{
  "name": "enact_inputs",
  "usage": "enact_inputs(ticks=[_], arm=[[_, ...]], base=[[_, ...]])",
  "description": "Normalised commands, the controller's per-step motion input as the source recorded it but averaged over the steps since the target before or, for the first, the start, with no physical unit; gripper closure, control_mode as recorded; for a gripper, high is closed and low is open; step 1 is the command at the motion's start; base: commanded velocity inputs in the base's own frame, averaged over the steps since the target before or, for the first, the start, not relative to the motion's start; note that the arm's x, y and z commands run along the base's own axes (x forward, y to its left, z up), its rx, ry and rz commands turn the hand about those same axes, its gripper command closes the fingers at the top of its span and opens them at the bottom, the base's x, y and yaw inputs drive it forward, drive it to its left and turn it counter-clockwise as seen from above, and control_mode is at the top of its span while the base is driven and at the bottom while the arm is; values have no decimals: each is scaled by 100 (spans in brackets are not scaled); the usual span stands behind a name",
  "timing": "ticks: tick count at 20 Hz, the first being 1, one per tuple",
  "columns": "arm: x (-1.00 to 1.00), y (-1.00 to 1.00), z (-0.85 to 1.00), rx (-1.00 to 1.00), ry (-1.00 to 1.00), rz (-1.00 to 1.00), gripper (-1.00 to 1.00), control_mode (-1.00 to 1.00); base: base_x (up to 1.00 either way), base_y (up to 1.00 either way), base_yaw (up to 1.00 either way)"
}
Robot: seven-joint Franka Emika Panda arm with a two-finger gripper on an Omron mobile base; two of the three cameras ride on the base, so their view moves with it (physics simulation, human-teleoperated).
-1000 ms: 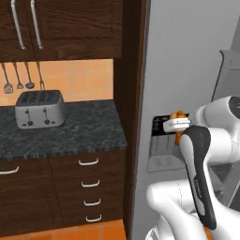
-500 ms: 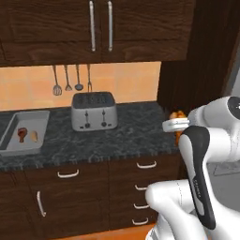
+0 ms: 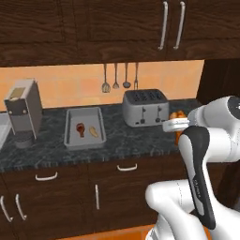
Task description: Place one sweet potato and one chicken drumstick in each tupperware on the nearby counter, to pack two identical lunches.
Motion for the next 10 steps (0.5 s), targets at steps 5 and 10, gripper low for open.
enact_inputs(ticks=[5,10], arm=[[0,0,0,0,0,0,100,100],[0,0,0,0,0,0,100,100]], base=[[11,100,0],[18,100,0]])
